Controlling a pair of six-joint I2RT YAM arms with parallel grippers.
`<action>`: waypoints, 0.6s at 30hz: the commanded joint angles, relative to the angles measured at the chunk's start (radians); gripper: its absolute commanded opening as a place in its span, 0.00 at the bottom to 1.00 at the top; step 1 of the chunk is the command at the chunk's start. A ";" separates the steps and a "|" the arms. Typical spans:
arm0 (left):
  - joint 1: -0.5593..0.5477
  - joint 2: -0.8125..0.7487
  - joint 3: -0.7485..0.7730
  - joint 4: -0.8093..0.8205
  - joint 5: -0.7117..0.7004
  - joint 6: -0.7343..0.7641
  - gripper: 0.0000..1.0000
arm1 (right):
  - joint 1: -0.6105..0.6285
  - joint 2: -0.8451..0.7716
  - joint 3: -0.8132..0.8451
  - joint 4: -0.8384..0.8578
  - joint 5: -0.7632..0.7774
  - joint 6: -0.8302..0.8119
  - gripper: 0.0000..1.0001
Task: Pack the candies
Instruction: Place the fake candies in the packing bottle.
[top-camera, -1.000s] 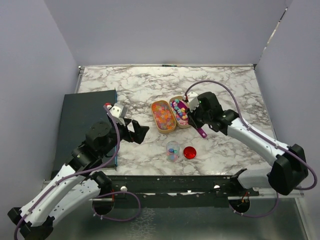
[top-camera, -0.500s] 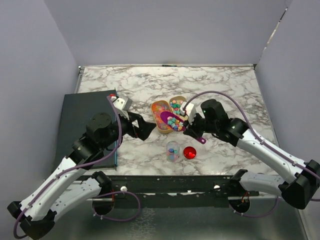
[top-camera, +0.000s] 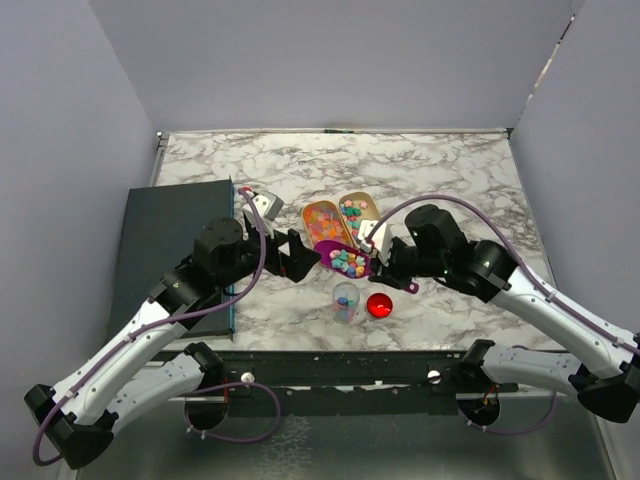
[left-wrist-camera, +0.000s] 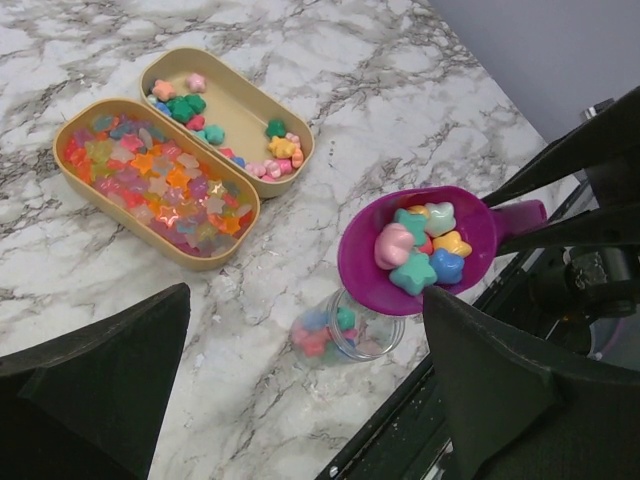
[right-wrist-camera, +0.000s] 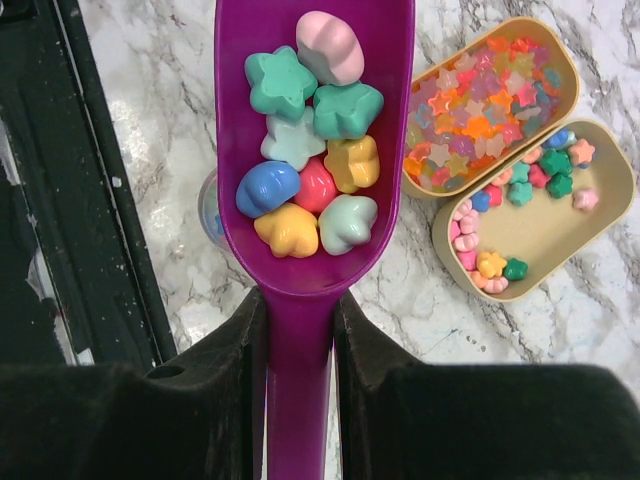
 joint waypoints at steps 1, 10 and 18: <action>-0.002 0.006 -0.028 0.003 0.018 0.002 0.99 | 0.014 -0.039 0.043 -0.063 -0.008 -0.044 0.01; -0.002 0.008 -0.062 0.003 0.023 0.003 0.99 | 0.017 -0.129 0.028 -0.041 -0.046 -0.075 0.01; -0.002 0.012 -0.084 0.004 0.052 0.015 0.99 | 0.017 -0.219 0.017 0.021 -0.097 -0.065 0.01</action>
